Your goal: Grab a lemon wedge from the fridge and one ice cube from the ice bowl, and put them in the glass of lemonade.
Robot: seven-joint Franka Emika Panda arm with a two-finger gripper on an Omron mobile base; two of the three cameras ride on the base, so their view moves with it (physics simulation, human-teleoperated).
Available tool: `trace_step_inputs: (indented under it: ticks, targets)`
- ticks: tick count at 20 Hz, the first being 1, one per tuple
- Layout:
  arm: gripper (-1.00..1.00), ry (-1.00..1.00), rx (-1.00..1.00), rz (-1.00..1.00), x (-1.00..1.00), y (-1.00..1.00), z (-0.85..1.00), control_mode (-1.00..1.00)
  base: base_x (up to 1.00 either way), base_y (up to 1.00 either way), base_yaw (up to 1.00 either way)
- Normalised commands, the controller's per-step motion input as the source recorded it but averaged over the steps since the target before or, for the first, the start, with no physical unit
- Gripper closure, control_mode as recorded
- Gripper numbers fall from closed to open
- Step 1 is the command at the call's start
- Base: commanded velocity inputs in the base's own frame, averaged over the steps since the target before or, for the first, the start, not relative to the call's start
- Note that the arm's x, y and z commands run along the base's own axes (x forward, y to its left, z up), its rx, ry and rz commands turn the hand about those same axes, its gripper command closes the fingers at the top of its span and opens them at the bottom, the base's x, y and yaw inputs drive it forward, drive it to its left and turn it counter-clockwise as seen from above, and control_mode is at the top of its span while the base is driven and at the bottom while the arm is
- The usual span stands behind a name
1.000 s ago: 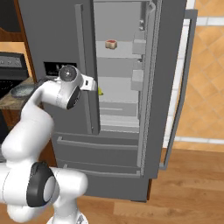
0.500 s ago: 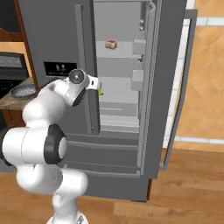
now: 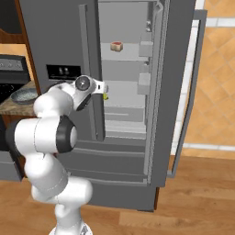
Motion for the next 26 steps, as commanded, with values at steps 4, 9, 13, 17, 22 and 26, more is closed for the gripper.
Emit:
trace_step_inputs:
  ticks: [4, 9, 13, 17, 22, 26]
  targets:
    - [1.0, 0.03, 0.0, 0.0, 0.71, 0.11, -0.18, -1.0, 0.0, 0.0, 0.0]
    - [1.0, 0.53, 0.0, -0.01, 0.08, 0.0, 0.1, -1.0, 0.0, 0.0, 0.0]
    - [1.0, 0.54, -0.01, 0.0, -0.58, 0.0, 0.16, -1.0, 0.0, 0.0, 0.0]
    - [1.0, 0.31, 0.0, 0.0, -0.54, 0.27, 0.39, -1.0, 0.0, 0.0, 0.0]
    - [1.0, 0.13, 0.0, 0.0, -0.7, 0.76, 0.32, -1.0, 0.0, 0.0, 0.0]
    - [1.0, 0.0, 0.0, 0.0, -0.83, 0.79, 0.26, -1.0, 0.0, 0.0, 0.0]
